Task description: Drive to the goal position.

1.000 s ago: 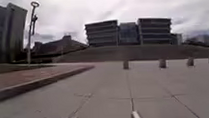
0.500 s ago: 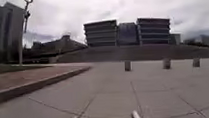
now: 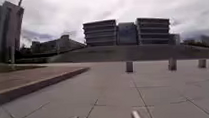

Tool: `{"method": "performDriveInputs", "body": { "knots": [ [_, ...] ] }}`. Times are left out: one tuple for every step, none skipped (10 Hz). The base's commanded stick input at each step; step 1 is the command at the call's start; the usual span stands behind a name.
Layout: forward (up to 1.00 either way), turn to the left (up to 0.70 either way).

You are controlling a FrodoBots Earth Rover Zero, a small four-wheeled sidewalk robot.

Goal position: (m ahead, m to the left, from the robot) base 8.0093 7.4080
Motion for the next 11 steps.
{"method": "performDriveInputs", "body": {
  "knots": [
    [1.00, 0.00],
    [1.00, 0.00],
    [1.00, 0.00],
    [1.00, 0.00],
    [1.00, -0.08],
    [1.00, -0.27],
    [1.00, -0.27],
    [1.00, 0.00],
    [1.00, 0.00],
    [1.00, 0.00],
    [1.00, 0.00]
  ]
}}
